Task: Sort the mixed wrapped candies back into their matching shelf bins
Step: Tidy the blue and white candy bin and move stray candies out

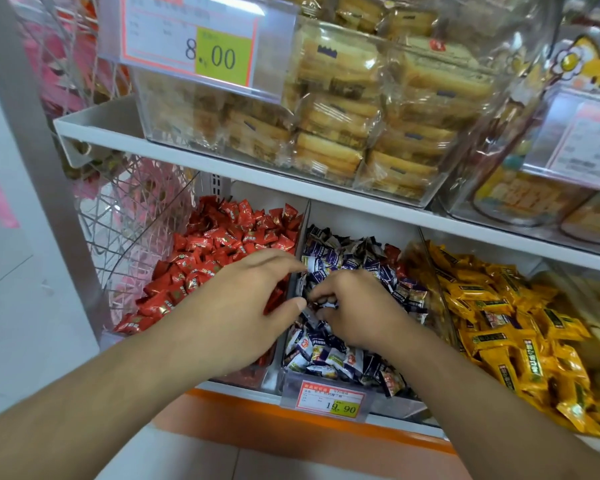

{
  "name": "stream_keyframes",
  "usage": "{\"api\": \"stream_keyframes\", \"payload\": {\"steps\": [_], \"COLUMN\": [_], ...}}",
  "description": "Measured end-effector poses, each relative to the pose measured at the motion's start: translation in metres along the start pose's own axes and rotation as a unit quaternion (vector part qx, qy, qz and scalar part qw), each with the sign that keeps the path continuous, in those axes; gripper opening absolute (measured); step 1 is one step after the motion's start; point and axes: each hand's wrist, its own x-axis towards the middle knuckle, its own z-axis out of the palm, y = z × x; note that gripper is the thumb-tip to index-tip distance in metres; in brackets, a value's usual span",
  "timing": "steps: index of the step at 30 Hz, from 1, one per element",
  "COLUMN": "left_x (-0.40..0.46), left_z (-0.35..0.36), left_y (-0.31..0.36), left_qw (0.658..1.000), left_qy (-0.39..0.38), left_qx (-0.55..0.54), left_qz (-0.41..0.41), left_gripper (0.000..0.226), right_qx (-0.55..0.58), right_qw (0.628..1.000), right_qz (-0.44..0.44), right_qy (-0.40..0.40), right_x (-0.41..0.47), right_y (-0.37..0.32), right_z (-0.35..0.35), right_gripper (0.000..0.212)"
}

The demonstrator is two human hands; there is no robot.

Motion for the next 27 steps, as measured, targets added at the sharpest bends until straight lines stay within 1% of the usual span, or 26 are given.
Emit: {"api": "stream_keyframes", "payload": {"steps": [5, 11, 14, 18, 20, 22, 23, 25, 26, 27], "left_x": [0.0, 0.0, 0.0, -0.001, -0.001, -0.001, -0.001, 0.0, 0.001, 0.001], "left_z": [-0.001, -0.002, -0.004, -0.008, -0.01, -0.012, -0.014, -0.016, -0.017, -0.019], "left_y": [-0.005, -0.004, -0.005, -0.003, 0.0, 0.004, 0.006, 0.006, 0.003, -0.001], "left_qw": [1.0, 1.0, 1.0, 0.999, 0.998, 0.997, 0.996, 0.993, 0.992, 0.991], "left_qy": [0.006, 0.003, 0.011, 0.03, 0.04, 0.037, 0.04, 0.068, 0.086, 0.098], "left_qx": [-0.002, -0.004, -0.009, -0.024, -0.037, -0.064, -0.082, -0.095, -0.086, -0.069], "left_qz": [0.01, 0.003, 0.002, -0.022, -0.027, -0.021, -0.019, -0.03, -0.043, -0.06], "left_gripper": [0.05, 0.049, 0.046, 0.042, 0.047, 0.051, 0.046, 0.024, 0.015, 0.01], "right_qx": [0.01, 0.021, 0.062, 0.137, 0.197, 0.269, 0.308, 0.366, 0.374, 0.364], "right_qw": [1.0, 0.999, 0.996, 0.984, 0.973, 0.958, 0.947, 0.926, 0.923, 0.926], "right_qz": [0.008, -0.008, -0.012, 0.002, 0.002, -0.015, -0.023, -0.027, -0.025, -0.019], "right_qy": [0.012, 0.03, 0.067, 0.115, 0.117, 0.102, 0.093, 0.084, 0.091, 0.103], "right_x": [0.002, -0.004, -0.012, -0.024, -0.03, -0.035, -0.037, -0.041, -0.042, -0.041], "right_y": [-0.001, -0.003, -0.002, -0.002, -0.012, -0.027, -0.035, -0.044, -0.043, -0.038], "right_z": [-0.002, -0.009, -0.027, -0.047, -0.053, -0.058, -0.06, -0.063, -0.064, -0.063], "right_gripper": [0.016, 0.028, 0.025, 0.022, 0.018, 0.015, 0.013, 0.009, 0.01, 0.012]}}
